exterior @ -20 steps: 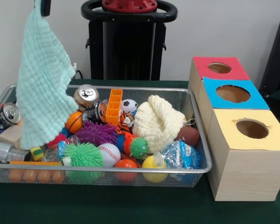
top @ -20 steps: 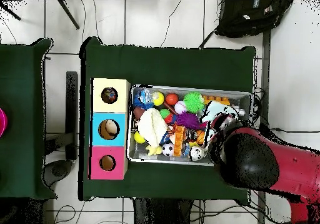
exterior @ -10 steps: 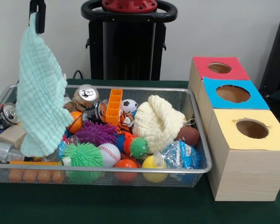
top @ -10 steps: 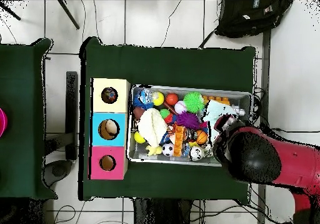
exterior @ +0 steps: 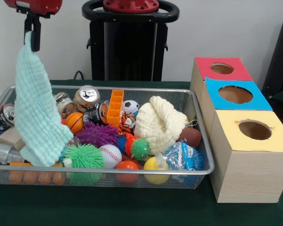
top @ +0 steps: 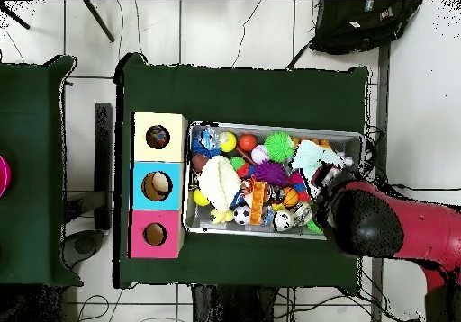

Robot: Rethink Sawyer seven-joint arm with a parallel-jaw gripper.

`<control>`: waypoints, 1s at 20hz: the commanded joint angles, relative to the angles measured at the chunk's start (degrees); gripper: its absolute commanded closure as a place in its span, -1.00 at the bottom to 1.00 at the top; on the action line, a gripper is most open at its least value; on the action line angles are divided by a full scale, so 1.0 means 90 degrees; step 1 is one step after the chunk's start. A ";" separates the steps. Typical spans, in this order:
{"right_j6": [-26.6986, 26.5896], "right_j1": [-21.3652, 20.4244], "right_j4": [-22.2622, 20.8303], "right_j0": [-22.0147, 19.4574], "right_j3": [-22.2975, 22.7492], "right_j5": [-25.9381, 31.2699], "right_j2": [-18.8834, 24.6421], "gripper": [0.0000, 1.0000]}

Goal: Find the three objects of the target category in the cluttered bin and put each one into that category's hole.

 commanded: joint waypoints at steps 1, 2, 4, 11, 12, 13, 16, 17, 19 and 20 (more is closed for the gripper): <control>-0.1496 0.0542 -0.0653 -0.0137 0.0275 -0.0439 0.0552 1.00; -0.1478 0.0585 -0.0705 -0.0141 0.0240 -0.0460 0.0563 1.00; -0.1448 0.0687 -0.0817 -0.0153 0.0160 -0.0497 0.0590 1.00; -0.1345 0.1118 -0.1157 -0.0144 -0.0156 -0.0640 0.0661 1.00; -0.1359 0.1201 -0.1203 -0.0146 -0.0227 -0.0651 0.0676 1.00; -0.1357 0.1239 -0.1237 -0.0154 -0.0248 -0.0666 0.0692 1.00; -0.1448 0.1499 -0.1354 -0.0202 -0.0444 -0.0690 0.0773 1.00; -0.1454 0.1514 -0.1372 -0.0223 -0.0438 -0.0704 0.0796 1.00; -0.1498 0.1621 -0.1432 -0.0256 -0.0523 -0.0711 0.0849 1.00; -0.1555 0.1727 -0.1470 -0.0278 -0.0618 -0.0702 0.0891 1.00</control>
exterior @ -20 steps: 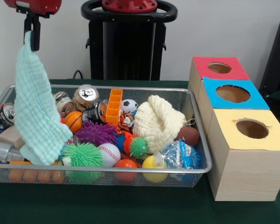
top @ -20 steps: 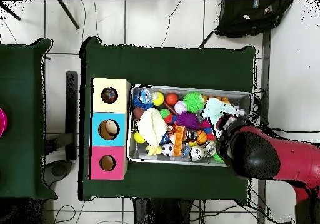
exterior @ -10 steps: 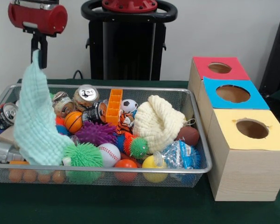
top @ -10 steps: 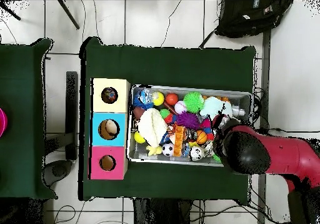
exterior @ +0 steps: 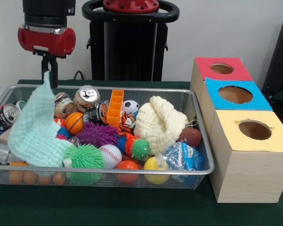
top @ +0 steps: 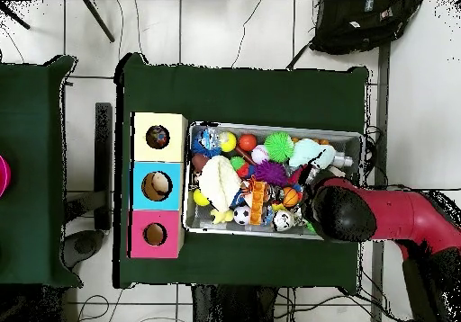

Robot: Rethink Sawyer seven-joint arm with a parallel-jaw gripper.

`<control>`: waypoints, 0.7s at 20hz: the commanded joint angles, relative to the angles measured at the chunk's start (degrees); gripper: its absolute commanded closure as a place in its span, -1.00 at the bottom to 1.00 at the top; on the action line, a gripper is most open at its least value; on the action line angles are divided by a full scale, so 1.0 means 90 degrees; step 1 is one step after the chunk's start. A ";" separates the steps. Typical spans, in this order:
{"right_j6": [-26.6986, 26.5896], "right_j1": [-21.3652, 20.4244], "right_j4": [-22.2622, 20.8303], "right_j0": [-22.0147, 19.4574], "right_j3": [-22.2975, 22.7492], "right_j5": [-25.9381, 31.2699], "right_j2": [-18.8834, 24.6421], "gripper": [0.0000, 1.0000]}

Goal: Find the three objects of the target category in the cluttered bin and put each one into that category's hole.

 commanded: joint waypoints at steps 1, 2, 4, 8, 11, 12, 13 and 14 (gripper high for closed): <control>-0.1576 0.0621 -0.0544 -0.0187 -0.0495 -0.0293 0.0558 1.00; -0.1606 0.0692 -0.0580 -0.0209 -0.0555 -0.0289 0.0599 1.00; -0.1681 0.0854 -0.0664 -0.0254 -0.0704 -0.0269 0.0692 1.00; -0.1890 0.1082 -0.0763 -0.0374 -0.0936 -0.0148 0.0907 1.00; -0.2088 0.1281 -0.0815 -0.0448 -0.1150 -0.0035 0.1059 1.00; -0.2185 0.1401 -0.0835 -0.0469 -0.1270 0.0004 0.1110 1.00; -0.2221 0.1467 -0.0861 -0.0467 -0.1341 0.0022 0.1129 1.00; -0.2276 0.1570 -0.0902 -0.0449 -0.1467 0.0057 0.1137 1.00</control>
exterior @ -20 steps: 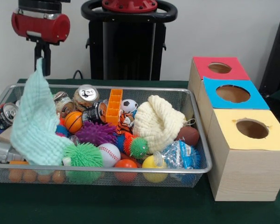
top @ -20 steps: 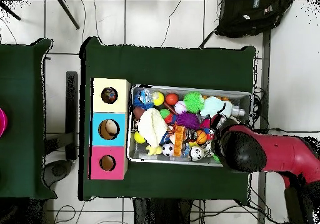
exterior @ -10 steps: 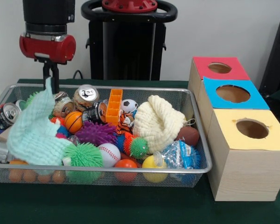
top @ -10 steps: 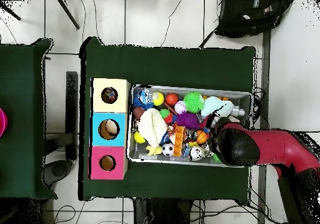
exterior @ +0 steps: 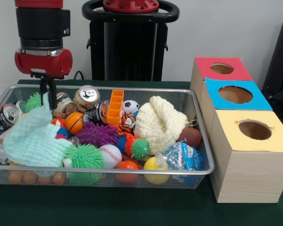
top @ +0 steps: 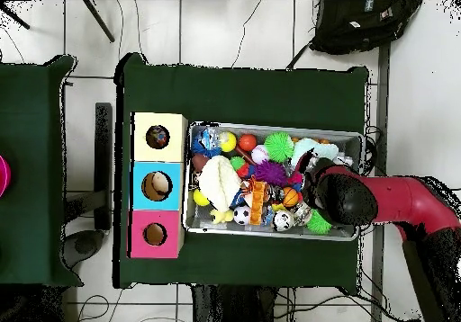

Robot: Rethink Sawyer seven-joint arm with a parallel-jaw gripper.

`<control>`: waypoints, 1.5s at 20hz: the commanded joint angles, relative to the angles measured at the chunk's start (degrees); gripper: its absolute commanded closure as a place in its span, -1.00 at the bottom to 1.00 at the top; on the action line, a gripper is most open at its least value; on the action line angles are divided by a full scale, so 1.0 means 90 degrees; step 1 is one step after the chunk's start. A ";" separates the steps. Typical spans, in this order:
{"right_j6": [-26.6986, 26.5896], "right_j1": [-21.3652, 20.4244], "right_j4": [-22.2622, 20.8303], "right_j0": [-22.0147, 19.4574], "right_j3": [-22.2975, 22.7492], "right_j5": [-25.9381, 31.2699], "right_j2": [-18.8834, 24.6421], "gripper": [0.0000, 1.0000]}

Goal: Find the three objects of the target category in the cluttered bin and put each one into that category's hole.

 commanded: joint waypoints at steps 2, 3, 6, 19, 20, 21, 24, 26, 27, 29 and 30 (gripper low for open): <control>-0.2223 0.0849 -0.0575 -0.0076 -0.1083 0.0120 0.0613 1.00; -0.2231 0.0894 -0.0593 -0.0065 -0.1133 0.0132 0.0616 1.00; -0.2207 0.1016 -0.0663 -0.0038 -0.1234 0.0129 0.0617 1.00; -0.1698 0.0885 -0.0826 0.0285 -0.1059 0.0365 0.0265 1.00; -0.1629 0.0826 -0.0830 0.0316 -0.1006 0.0379 0.0210 1.00; -0.1589 0.0797 -0.0835 0.0329 -0.0962 0.0358 0.0188 1.00; -0.1542 0.0748 -0.0827 0.0254 -0.0815 0.0158 0.0209 -1.00; -0.1539 0.0754 -0.0767 0.0236 -0.0794 0.0224 0.0210 -1.00; -0.1519 0.0731 -0.0780 0.0283 -0.0802 0.0268 0.0165 -1.00; -0.1394 0.0656 -0.0741 0.0392 -0.0768 0.0449 0.0033 -1.00; -0.1345 0.0635 -0.0717 0.0413 -0.0742 0.0483 0.0007 -1.00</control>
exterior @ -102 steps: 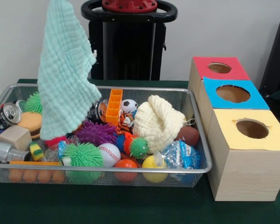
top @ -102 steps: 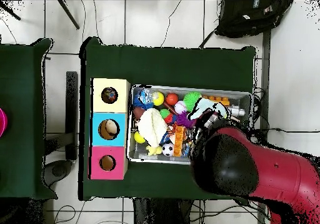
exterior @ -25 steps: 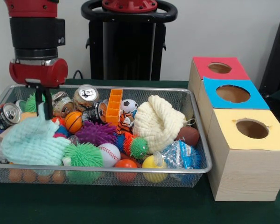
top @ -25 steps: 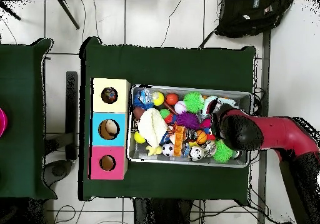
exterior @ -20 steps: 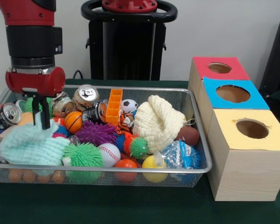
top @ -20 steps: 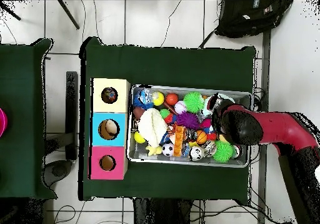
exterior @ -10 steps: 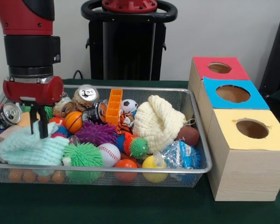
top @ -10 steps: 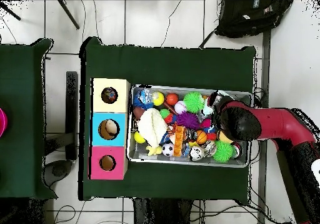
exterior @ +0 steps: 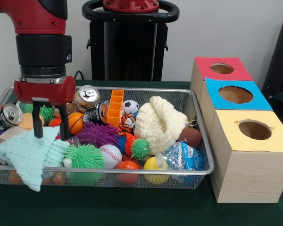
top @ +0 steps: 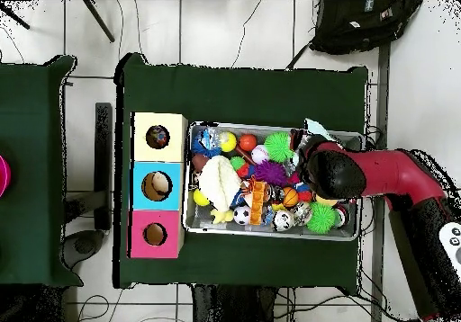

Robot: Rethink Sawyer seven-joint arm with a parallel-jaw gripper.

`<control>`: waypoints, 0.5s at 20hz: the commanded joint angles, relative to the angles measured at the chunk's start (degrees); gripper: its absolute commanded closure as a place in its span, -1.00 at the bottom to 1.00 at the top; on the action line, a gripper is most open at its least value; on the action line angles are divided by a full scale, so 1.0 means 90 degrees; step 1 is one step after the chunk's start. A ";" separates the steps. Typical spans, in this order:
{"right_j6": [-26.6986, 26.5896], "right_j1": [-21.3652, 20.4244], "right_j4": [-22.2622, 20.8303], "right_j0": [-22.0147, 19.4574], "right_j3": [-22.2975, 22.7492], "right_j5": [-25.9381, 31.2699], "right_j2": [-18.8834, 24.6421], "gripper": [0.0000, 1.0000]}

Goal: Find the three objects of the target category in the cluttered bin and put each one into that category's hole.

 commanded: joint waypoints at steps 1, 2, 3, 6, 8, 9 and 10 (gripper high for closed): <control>-0.1108 -0.0111 -0.0226 0.0136 0.0211 0.0475 -0.0261 -1.00; -0.1092 -0.0125 -0.0211 0.0128 0.0247 0.0468 -0.0263 -1.00; -0.1093 -0.0118 -0.0199 0.0134 0.0234 0.0487 -0.0266 -1.00; -0.1031 -0.0183 -0.0168 0.0155 0.0304 0.0491 -0.0287 -1.00; -0.0947 -0.0237 -0.0115 0.0197 0.0370 0.0521 -0.0307 -1.00; -0.0912 -0.0273 -0.0081 0.0209 0.0415 0.0537 -0.0314 -1.00; -0.0840 -0.0332 -0.0006 0.0236 0.0504 0.0593 -0.0329 -1.00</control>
